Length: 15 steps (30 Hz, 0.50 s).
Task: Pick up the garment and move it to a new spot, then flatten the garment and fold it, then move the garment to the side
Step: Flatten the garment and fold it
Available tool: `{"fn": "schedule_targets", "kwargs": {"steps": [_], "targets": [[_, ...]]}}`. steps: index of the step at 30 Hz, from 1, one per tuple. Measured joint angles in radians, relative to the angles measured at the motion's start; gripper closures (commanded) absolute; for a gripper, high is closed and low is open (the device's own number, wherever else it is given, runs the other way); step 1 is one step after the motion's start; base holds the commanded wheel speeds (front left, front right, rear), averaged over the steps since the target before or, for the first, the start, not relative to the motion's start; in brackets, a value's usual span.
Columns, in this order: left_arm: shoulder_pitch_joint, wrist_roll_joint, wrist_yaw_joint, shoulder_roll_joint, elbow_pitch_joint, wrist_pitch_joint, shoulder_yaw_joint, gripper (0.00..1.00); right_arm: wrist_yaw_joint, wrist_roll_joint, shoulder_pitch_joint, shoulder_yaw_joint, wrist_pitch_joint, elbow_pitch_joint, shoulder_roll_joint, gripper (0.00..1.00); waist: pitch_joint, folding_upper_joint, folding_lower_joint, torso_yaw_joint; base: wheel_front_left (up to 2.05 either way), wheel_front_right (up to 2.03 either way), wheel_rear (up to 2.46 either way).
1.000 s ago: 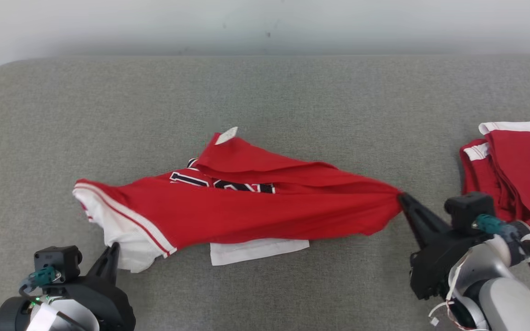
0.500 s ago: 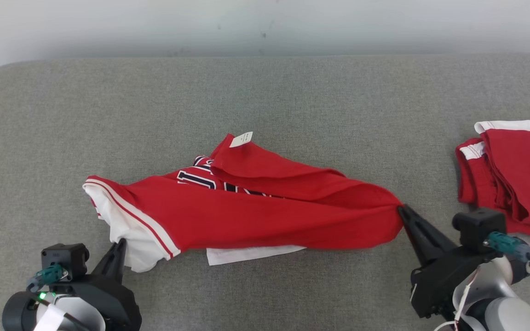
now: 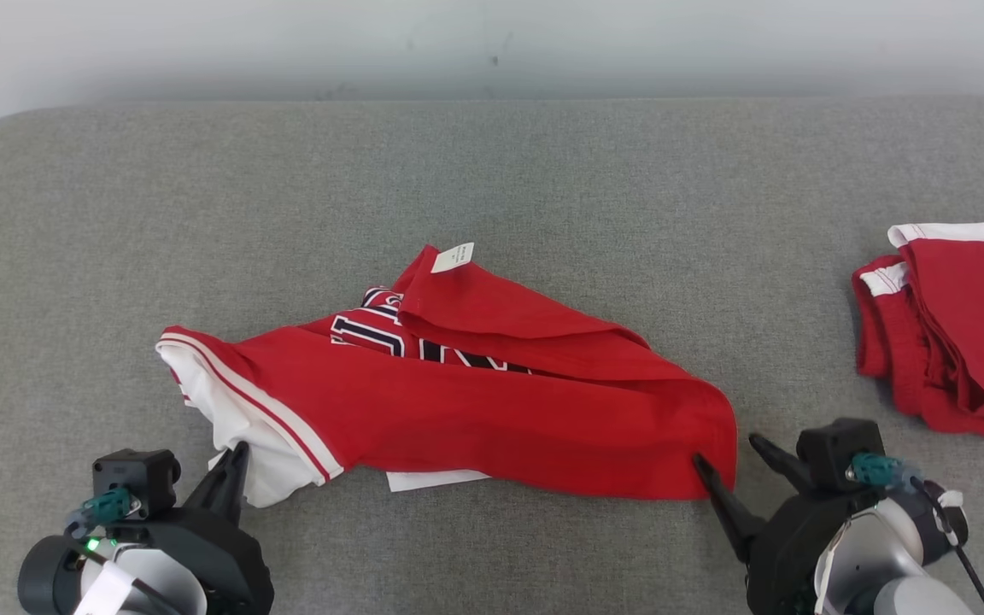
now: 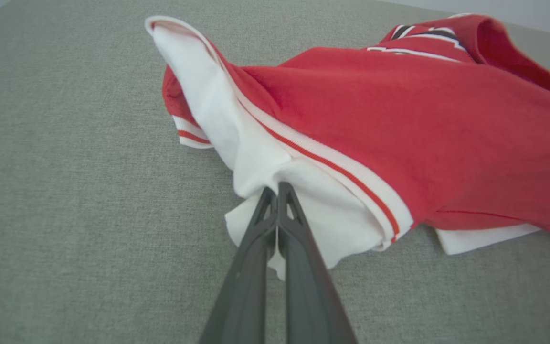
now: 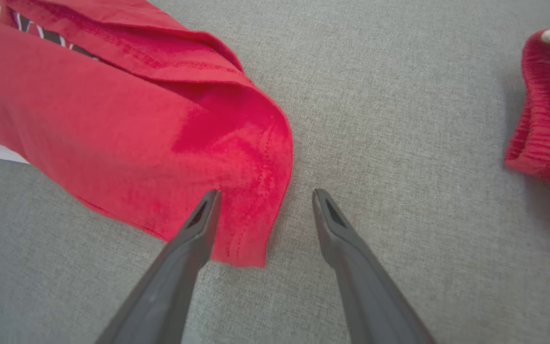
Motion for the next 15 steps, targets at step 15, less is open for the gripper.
{"fn": "schedule_targets", "kwargs": {"steps": [15], "targets": [[-0.002,0.000,0.000,0.001,-0.012,0.000,0.001,1.00,-0.017,-0.017,0.044,0.030,0.027,-0.033,0.008,0.00,0.023,0.0000,0.0000,-0.014,0.00,0.00,0.00]]}}
